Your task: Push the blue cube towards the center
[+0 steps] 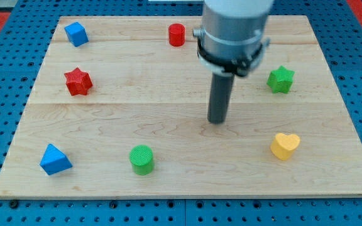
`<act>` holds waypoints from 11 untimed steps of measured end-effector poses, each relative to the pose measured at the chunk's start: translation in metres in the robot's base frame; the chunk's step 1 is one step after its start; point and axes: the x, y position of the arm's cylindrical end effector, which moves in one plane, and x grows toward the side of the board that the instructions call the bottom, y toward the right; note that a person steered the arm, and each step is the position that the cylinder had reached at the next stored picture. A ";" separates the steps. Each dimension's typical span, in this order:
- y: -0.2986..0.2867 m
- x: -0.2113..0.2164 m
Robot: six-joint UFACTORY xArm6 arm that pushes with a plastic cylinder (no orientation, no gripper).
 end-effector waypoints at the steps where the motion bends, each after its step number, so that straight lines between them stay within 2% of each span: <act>1: -0.040 -0.073; 3: -0.192 -0.183; 4: -0.237 -0.244; 5: -0.291 -0.267; 6: -0.312 -0.231; 7: -0.269 -0.186; 8: -0.197 -0.165; 9: -0.183 -0.151; 10: -0.208 -0.156; 11: -0.162 -0.157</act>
